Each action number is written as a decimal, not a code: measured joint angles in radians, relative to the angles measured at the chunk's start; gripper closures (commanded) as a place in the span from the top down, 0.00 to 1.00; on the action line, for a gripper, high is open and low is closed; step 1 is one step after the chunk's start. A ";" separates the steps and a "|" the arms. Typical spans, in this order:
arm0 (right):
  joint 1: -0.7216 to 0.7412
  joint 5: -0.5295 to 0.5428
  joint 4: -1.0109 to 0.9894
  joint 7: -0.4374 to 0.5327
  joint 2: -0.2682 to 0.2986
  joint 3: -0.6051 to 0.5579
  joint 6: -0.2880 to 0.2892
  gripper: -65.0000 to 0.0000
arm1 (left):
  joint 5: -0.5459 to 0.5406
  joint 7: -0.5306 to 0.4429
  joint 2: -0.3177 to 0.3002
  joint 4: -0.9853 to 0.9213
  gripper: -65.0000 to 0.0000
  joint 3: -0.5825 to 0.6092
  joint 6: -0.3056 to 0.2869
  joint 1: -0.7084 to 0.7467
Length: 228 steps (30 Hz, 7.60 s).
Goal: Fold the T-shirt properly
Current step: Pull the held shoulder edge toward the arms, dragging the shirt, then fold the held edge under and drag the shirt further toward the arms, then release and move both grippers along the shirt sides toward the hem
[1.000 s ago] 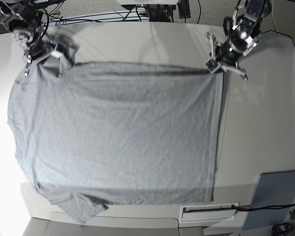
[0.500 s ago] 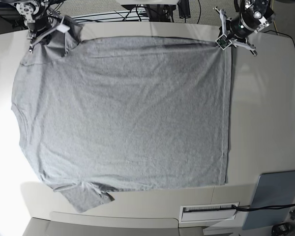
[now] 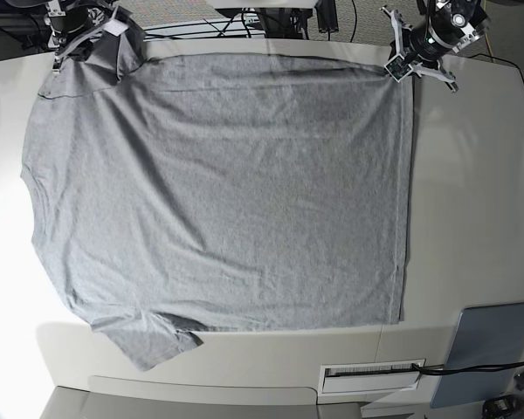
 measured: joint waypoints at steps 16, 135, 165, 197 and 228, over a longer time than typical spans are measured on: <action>-0.040 -0.153 0.000 -0.042 -0.001 0.000 -0.133 0.00 | 0.001 0.054 -0.032 0.043 0.00 -0.023 -0.018 0.031; 0.904 0.665 -0.520 0.189 -0.383 0.036 -0.156 0.00 | -0.413 0.159 0.177 -0.245 0.00 -0.021 0.270 -0.504; 0.571 0.601 -0.359 0.189 -0.411 0.217 -0.039 0.00 | -0.422 -0.124 0.133 -0.350 0.00 -0.041 0.251 -0.338; 0.321 0.362 -0.243 0.168 -0.413 0.214 -0.184 0.00 | -0.383 0.034 0.126 -0.102 0.00 -0.124 0.210 -0.057; 0.795 0.379 -0.131 0.122 -0.413 0.212 -0.109 0.40 | -0.492 0.200 0.084 -0.158 0.54 -0.112 0.283 -0.524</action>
